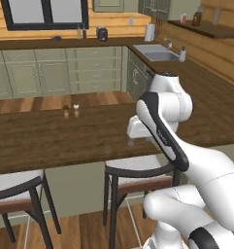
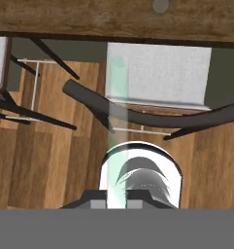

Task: Take a straw from the drawer in front and place it inside the glass cup on the dining counter.

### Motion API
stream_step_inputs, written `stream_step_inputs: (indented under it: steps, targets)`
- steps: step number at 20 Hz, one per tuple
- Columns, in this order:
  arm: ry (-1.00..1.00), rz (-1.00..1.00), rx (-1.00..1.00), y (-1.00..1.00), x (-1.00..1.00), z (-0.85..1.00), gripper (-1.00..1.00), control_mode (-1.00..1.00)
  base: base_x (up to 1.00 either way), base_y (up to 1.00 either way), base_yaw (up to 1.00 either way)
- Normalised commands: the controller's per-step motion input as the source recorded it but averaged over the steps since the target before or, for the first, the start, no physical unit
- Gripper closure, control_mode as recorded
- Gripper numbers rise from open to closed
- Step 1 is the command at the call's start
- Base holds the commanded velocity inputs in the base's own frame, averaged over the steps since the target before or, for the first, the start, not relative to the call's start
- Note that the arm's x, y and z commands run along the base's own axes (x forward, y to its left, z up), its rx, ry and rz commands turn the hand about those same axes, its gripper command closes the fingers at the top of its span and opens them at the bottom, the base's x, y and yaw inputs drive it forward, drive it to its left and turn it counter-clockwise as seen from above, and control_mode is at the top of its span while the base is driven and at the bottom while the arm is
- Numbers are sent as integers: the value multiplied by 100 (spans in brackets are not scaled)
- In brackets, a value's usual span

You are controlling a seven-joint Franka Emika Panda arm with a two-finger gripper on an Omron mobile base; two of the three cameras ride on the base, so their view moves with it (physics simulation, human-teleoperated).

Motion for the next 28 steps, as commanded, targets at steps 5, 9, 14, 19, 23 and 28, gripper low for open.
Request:
stream_step_inputs:
  steps: [5, 9, 14, 19, 23, 28]
  targets:
    - [0, 0, 0, 0, 0, 0, 100, 100, 91, -27, 5]
    - [0, 0, 0, 0, 0, 0, 100, 100, 100, -17, 0]
    - [-8, 4, 1, -11, 16, 15, 100, -100, 55, -6, 0]
    - [-42, 24, 4, -66, 1, 54, 100, -100, 0, 0, 0]
    - [-45, 33, 5, -70, 5, 43, 100, -100, 0, 0, 0]
    - [-41, 40, 10, -50, 18, 17, 100, -100, 0, 0, 0]
